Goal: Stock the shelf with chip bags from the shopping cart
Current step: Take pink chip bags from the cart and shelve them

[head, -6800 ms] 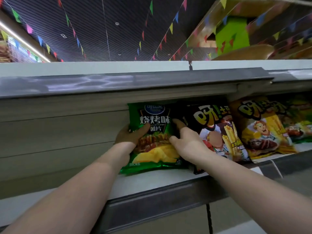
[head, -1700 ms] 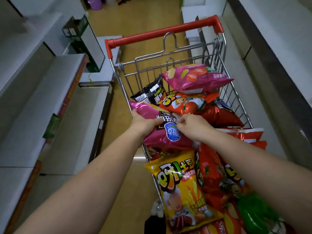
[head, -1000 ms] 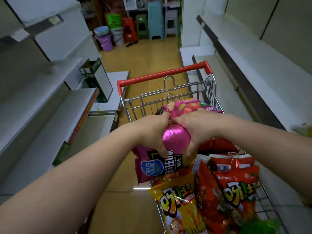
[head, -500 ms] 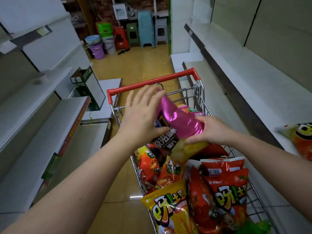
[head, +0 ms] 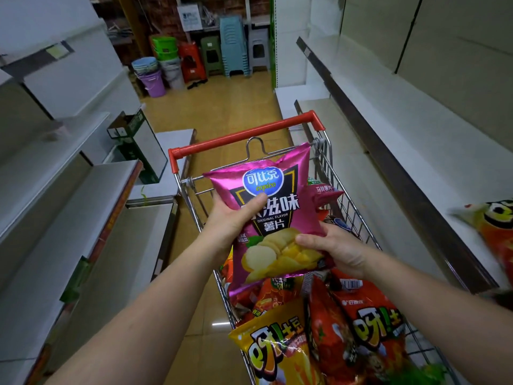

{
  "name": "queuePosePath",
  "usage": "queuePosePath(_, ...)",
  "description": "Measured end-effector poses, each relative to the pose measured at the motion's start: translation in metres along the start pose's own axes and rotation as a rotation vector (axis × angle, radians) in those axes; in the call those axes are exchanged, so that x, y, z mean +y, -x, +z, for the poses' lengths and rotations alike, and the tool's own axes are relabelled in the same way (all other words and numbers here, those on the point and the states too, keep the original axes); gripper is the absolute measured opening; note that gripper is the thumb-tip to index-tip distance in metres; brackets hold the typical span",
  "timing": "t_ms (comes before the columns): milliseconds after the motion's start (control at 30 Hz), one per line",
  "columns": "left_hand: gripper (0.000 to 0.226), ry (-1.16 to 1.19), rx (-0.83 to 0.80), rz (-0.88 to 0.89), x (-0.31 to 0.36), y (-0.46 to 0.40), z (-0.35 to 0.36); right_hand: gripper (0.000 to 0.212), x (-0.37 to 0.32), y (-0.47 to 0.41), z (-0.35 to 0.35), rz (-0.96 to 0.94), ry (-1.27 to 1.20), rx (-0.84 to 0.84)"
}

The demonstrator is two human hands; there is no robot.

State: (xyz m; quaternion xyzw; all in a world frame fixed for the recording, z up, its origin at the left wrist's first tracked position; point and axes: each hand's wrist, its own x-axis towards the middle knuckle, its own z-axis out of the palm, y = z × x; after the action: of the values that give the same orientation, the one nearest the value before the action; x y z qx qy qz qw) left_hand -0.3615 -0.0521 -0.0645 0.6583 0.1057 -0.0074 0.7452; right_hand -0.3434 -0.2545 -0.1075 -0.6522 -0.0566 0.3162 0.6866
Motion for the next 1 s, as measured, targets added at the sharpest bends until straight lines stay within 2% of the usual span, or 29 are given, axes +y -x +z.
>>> queuePosePath(67,0.097,-0.073,-0.075,-0.023,-0.006,0.001,-0.005,0.062,0.002,-0.001,0.0,0.006,-0.003,-0.006)
queuePosePath(133,0.086,-0.11,-0.049,-0.028,-0.012,-0.002,-0.011,0.071,-0.002,-0.003,0.003,-0.008,-0.006,0.003)
queuePosePath(233,0.079,-0.094,0.017,-0.034,-0.016,-0.008,-0.015,0.069,-0.013,-0.012,0.017,-0.02,0.096,0.072)
queuePosePath(333,0.058,-0.06,0.083,-0.032,-0.018,-0.014,-0.018,0.065,-0.018,-0.024,0.024,-0.018,0.312,0.147)
queuePosePath(400,0.054,-0.024,0.146,-0.055,-0.018,-0.023,-0.025,0.052,-0.019,-0.034,0.018,-0.057,0.395,0.321)
queuePosePath(500,0.051,-0.008,0.2,-0.079,-0.018,-0.038,-0.036,0.038,-0.027,-0.049,-0.002,-0.138,0.463,0.726)
queuePosePath(567,0.048,-0.03,0.214,-0.076,-0.018,-0.047,-0.042,0.044,-0.038,-0.06,-0.016,-0.127,0.622,0.811)
queuePosePath(633,0.06,-0.05,0.218,-0.104,-0.022,-0.058,-0.048,0.05,-0.05,-0.072,-0.025,-0.105,0.862,0.726)
queuePosePath(700,0.092,-0.084,0.226,-0.135,-0.025,-0.065,-0.051,0.058,-0.057,-0.086,-0.03,-0.064,1.118,0.544)
queuePosePath(767,0.113,-0.125,0.237,-0.144,-0.033,-0.07,-0.055,0.061,-0.059,-0.099,-0.034,0.006,1.209,0.423)
queuePosePath(900,0.105,-0.102,0.207,-0.195,-0.042,-0.074,-0.06,0.068,-0.056,-0.119,-0.042,0.155,1.105,0.482)
queuePosePath(1000,0.105,-0.082,0.183,-0.25,-0.047,-0.075,-0.061,0.076,-0.052,-0.13,-0.046,0.246,1.156,0.525)
